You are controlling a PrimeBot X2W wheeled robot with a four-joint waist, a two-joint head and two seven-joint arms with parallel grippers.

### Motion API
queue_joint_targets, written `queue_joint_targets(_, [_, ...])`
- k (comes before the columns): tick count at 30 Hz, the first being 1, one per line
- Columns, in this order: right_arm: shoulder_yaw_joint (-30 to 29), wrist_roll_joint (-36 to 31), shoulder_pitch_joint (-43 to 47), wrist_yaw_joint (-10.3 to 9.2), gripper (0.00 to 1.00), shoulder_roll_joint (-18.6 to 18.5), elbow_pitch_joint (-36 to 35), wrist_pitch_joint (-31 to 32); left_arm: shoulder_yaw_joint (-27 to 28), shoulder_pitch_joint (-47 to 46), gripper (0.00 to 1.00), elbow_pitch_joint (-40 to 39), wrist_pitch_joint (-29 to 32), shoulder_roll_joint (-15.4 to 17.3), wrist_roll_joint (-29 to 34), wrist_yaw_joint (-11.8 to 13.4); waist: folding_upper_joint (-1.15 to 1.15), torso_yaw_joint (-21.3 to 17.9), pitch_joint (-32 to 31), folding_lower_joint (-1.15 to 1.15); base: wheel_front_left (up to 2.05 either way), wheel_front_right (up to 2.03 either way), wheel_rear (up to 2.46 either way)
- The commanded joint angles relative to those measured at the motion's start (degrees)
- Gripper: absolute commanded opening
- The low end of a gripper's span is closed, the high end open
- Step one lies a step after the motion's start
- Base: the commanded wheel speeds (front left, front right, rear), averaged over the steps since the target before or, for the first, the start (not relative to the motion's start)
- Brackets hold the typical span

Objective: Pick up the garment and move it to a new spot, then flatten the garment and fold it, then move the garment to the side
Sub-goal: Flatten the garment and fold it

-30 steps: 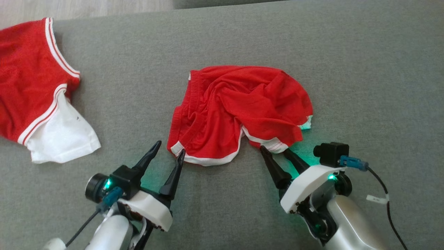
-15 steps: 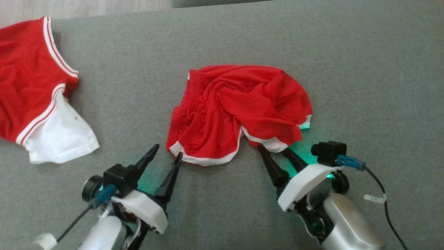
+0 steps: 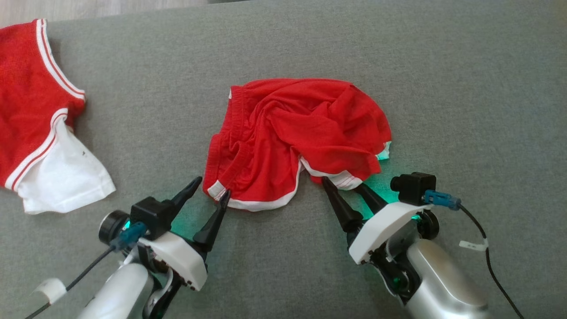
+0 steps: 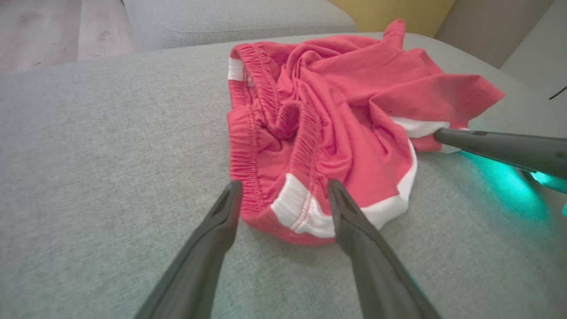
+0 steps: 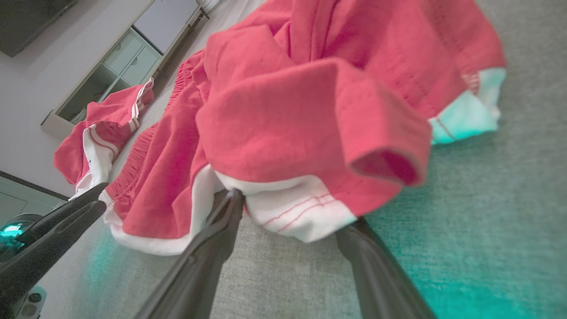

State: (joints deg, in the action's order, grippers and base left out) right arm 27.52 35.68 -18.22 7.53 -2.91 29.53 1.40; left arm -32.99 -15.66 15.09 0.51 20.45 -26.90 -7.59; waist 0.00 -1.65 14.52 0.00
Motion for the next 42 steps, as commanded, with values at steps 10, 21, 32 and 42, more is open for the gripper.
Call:
queue_joint_targets(10, [2.7, 2.0, -1.7, -0.04, 1.00, 0.0, 0.4, -1.4, -2.8, -4.3, 1.00, -1.2, 1.9, 5.1, -3.5, 0.1, 0.00, -1.2, 0.7, 0.00, 0.00, 0.00, 0.00])
queue_joint_targets(21, [5.4, 4.1, -2.8, -0.04, 0.00, 0.0, 1.0, -1.3, -5.0, -4.2, 0.42, -0.5, 4.3, 7.0, -8.7, 0.1, 0.00, -2.0, 1.0, 0.00, 0.00, 0.00, 0.00])
queue_joint_targets(32, [3.1, 0.4, 2.1, -0.04, 0.00, -3.5, -11.3, 5.7, -2.8, -0.1, 0.00, -7.6, 3.2, 7.8, -25.3, 0.1, 0.00, -5.2, -3.3, 0.00, 0.00, 0.00, 0.00])
queue_joint_targets(42, [-5.8, 15.0, 16.0, -0.04, 0.00, -30.4, -48.3, 26.1, 5.4, 7.7, 0.00, -33.8, 4.1, 13.2, -43.8, 2.0, 0.00, -7.3, -8.7, 0.00, 0.00, 0.00, 0.00])
